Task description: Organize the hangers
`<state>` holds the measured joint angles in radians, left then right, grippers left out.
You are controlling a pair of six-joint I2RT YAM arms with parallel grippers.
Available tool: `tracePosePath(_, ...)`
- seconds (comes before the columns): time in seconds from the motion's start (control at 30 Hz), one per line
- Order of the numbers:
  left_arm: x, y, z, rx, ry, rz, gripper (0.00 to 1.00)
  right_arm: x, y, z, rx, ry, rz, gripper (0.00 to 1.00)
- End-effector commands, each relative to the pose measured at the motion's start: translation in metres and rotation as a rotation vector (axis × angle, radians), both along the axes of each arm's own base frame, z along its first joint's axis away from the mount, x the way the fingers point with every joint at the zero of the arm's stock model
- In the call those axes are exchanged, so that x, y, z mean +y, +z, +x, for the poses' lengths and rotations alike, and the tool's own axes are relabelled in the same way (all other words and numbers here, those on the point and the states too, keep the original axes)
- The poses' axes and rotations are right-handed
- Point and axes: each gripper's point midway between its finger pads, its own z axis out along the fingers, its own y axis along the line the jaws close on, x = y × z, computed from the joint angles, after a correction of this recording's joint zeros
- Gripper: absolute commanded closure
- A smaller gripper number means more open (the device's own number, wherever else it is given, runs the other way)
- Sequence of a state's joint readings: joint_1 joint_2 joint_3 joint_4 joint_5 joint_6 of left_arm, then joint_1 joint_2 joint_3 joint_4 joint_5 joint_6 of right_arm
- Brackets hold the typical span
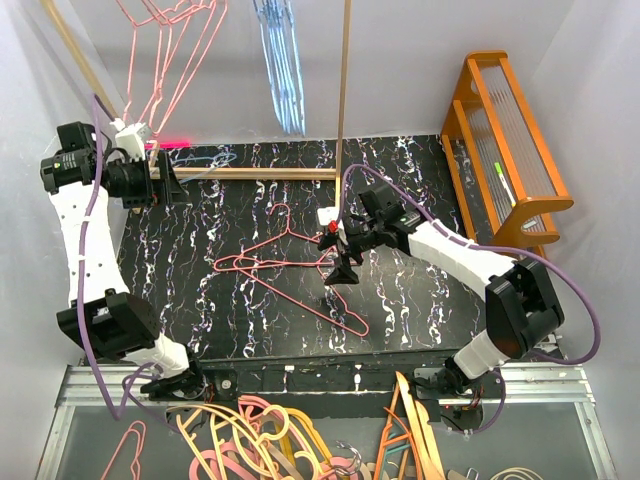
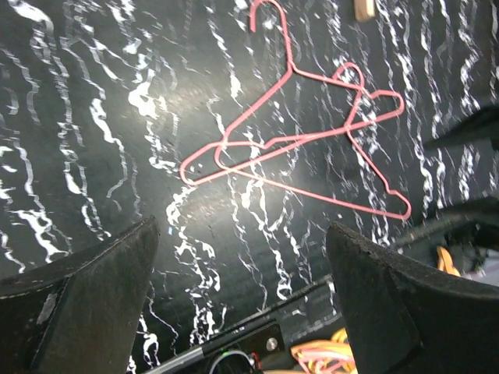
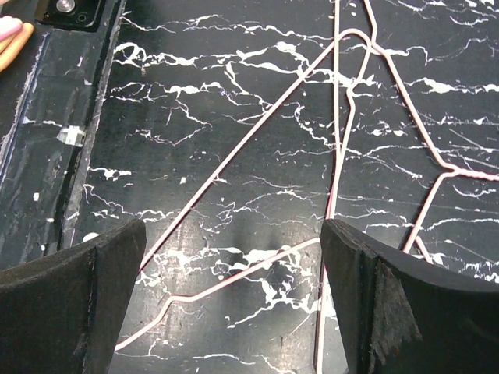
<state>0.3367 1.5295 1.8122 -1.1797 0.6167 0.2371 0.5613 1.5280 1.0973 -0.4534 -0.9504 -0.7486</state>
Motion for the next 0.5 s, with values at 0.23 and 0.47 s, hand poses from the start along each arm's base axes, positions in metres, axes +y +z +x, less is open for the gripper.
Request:
tracePosePath(0.23,-0.043,0.005,-0.047,0.052,-0.241,-0.176,0.13,0.025,0.02,0.02,-0.088,0.12,0.083,0.01)
tracePosePath(0.47,-0.044,-0.004,-0.044,0.101,-0.223,-0.211,0.19,0.025,0.009,0.037,-0.122,0.035,0.081,0.01)
